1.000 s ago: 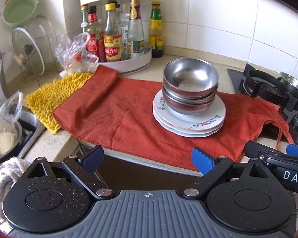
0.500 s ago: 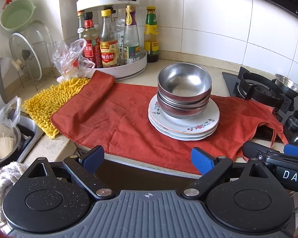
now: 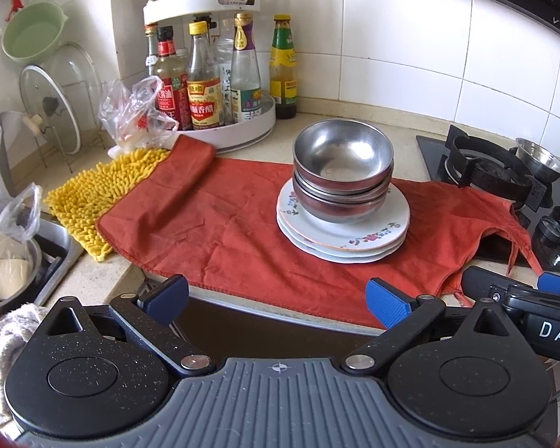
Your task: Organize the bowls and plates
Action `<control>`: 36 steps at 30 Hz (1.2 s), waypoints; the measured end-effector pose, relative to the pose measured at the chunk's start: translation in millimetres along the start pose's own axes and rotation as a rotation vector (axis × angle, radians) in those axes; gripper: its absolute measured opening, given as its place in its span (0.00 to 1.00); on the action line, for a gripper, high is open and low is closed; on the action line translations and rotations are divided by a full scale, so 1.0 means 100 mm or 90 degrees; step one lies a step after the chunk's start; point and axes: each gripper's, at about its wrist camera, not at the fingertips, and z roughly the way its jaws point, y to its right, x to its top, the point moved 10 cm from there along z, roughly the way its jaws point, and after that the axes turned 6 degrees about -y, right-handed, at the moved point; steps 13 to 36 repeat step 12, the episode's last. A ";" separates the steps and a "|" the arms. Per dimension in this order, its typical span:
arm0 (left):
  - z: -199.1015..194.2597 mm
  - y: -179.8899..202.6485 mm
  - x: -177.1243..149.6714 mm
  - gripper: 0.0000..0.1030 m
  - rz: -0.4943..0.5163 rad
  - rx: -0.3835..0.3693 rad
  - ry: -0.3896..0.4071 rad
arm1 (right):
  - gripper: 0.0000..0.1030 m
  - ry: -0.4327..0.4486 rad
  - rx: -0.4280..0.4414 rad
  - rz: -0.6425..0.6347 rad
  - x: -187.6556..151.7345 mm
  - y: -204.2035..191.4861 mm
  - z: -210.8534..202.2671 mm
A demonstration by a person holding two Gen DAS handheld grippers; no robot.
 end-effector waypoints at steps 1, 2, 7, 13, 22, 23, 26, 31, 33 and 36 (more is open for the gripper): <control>0.00 0.01 0.00 0.99 0.000 -0.002 0.000 | 0.96 0.000 0.000 0.001 0.00 0.01 -0.01; -0.01 0.01 -0.01 0.99 0.001 -0.004 0.001 | 0.96 0.001 0.000 0.002 -0.01 0.02 -0.02; -0.06 0.06 0.00 0.99 0.014 0.005 0.023 | 0.96 0.006 0.002 0.008 -0.01 0.06 -0.06; -0.10 0.09 0.02 1.00 0.021 -0.001 0.028 | 0.96 0.006 0.005 0.010 -0.01 0.08 -0.10; -0.10 0.09 0.02 1.00 0.021 -0.001 0.028 | 0.96 0.006 0.005 0.010 -0.01 0.08 -0.10; -0.10 0.09 0.02 1.00 0.021 -0.001 0.028 | 0.96 0.006 0.005 0.010 -0.01 0.08 -0.10; -0.10 0.09 0.02 1.00 0.021 -0.001 0.028 | 0.96 0.006 0.005 0.010 -0.01 0.08 -0.10; -0.10 0.09 0.02 1.00 0.021 -0.001 0.028 | 0.96 0.006 0.005 0.010 -0.01 0.08 -0.10; -0.10 0.09 0.02 1.00 0.021 -0.001 0.028 | 0.96 0.006 0.005 0.010 -0.01 0.08 -0.10; -0.10 0.09 0.02 1.00 0.021 -0.001 0.028 | 0.96 0.006 0.005 0.010 -0.01 0.08 -0.10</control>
